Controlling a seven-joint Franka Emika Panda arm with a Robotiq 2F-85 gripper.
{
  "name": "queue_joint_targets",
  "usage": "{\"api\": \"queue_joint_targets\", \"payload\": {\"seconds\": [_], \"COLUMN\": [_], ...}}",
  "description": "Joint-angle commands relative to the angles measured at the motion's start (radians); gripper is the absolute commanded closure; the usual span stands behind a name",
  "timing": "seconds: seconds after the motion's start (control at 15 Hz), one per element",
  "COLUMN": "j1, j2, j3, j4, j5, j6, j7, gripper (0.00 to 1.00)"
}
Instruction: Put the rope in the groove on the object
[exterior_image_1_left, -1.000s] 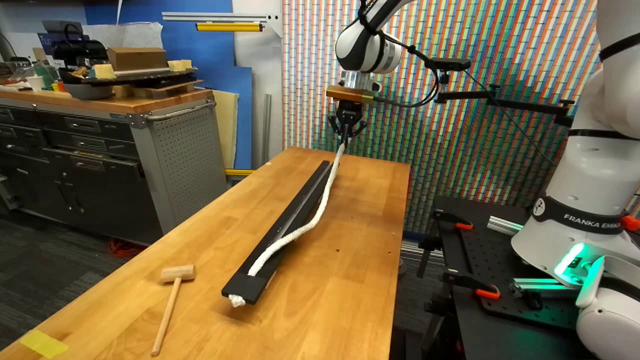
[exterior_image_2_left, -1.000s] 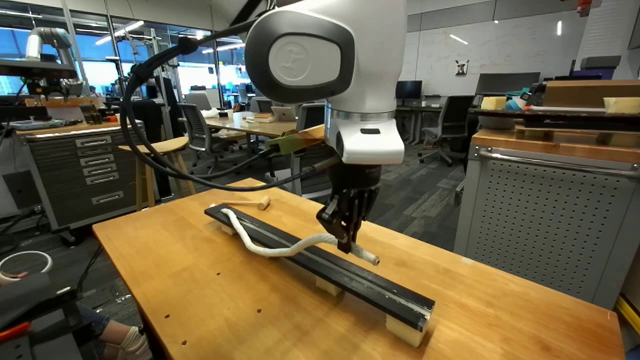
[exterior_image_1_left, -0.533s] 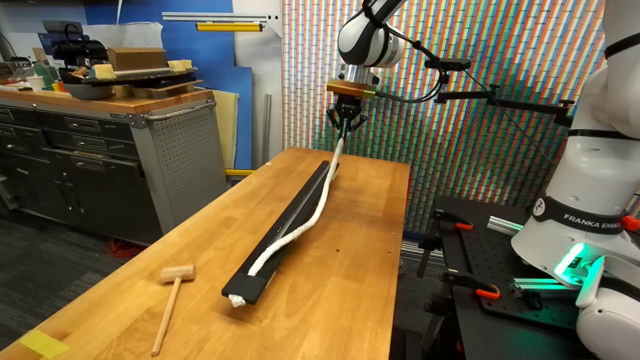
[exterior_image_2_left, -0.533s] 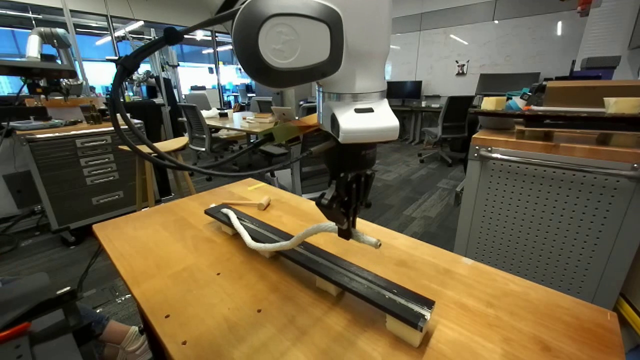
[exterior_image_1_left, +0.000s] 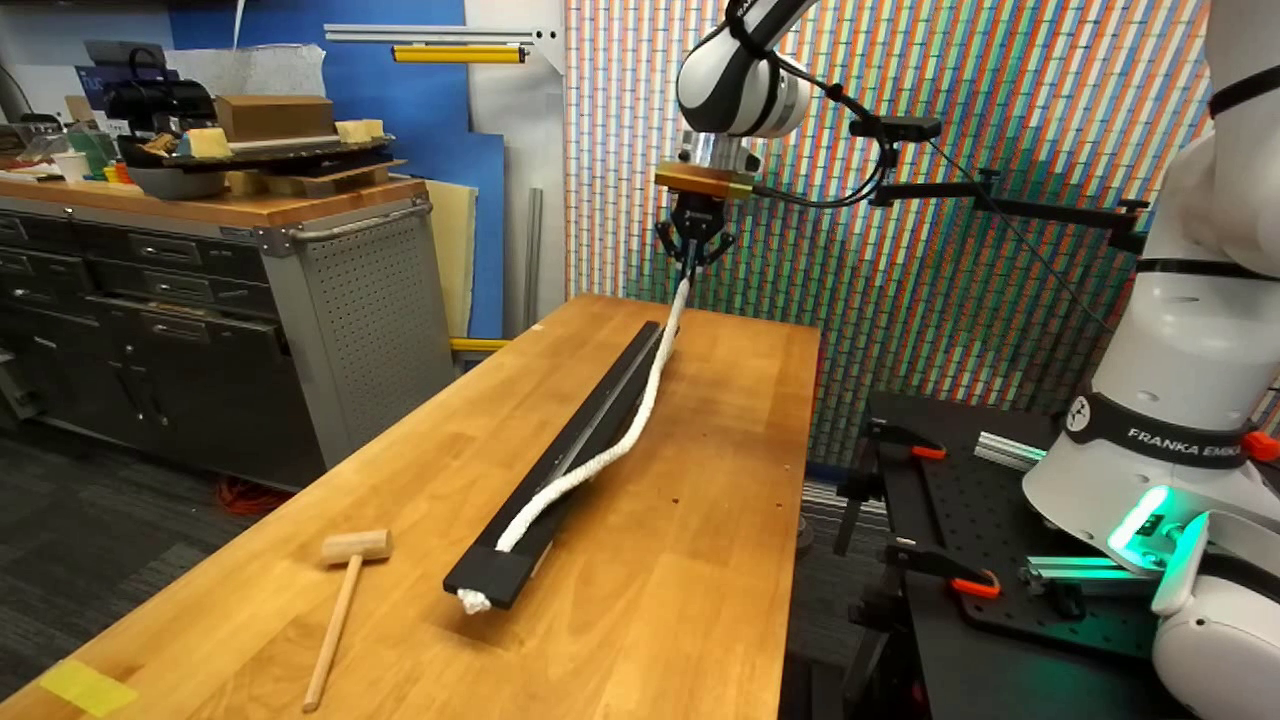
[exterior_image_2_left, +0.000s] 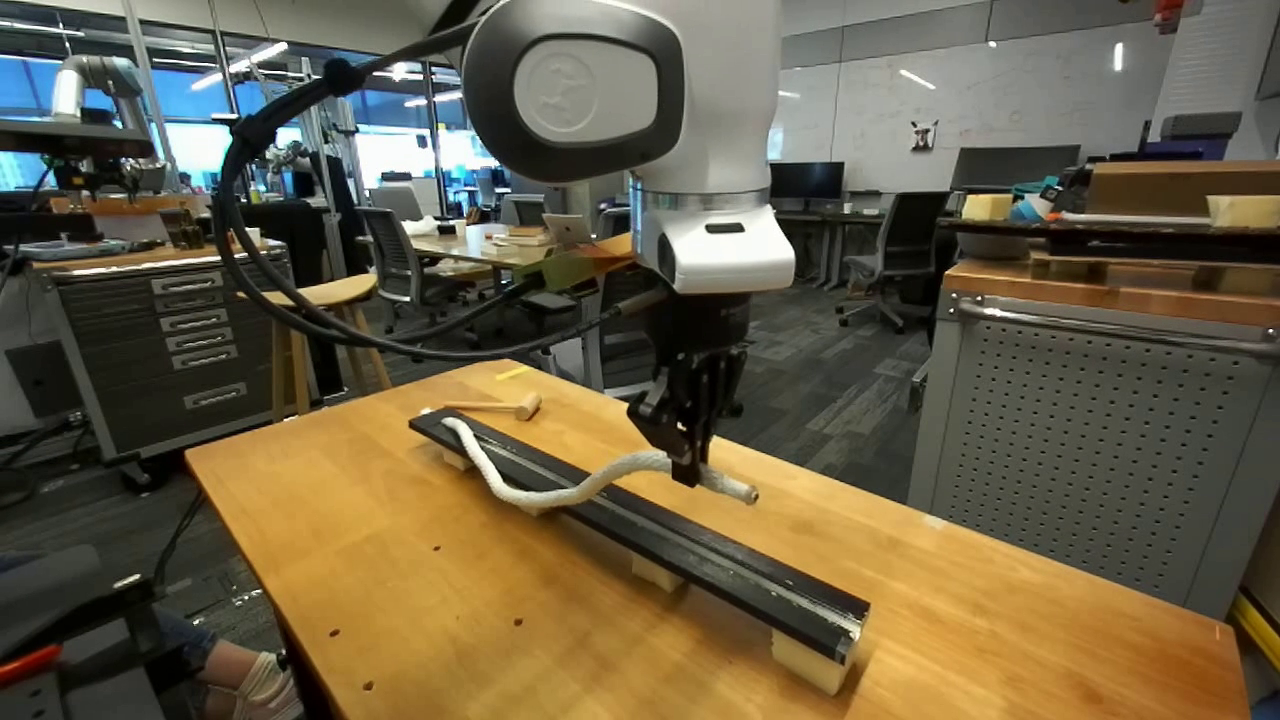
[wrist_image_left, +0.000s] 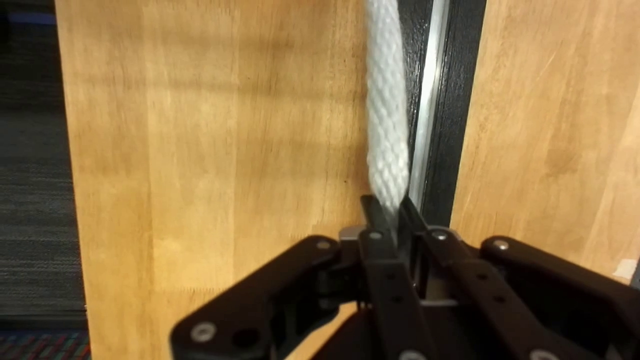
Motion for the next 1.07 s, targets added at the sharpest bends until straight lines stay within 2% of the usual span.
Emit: {"api": "queue_joint_targets", "payload": {"seconds": [0.0,0.33,0.53,0.8,1.0], "j1": [-0.020,-0.057,-0.076,-0.063,-0.044], "j2": [0.005,0.058,0.108,0.200,0.269], "j3": [-0.002,-0.003,0.023,0.047,0.044], "j4": [0.026,0.101,0.155,0.258,0.327], "j5": [0.003,0.022,0.052,0.055,0.023], "j6": [0.009,0.009,0.023,0.004,-0.010], "j7": [-0.002,-0.028,-0.113,-0.188,-0.177], "gripper": [0.97,0.97,0.97,0.97,0.97]}}
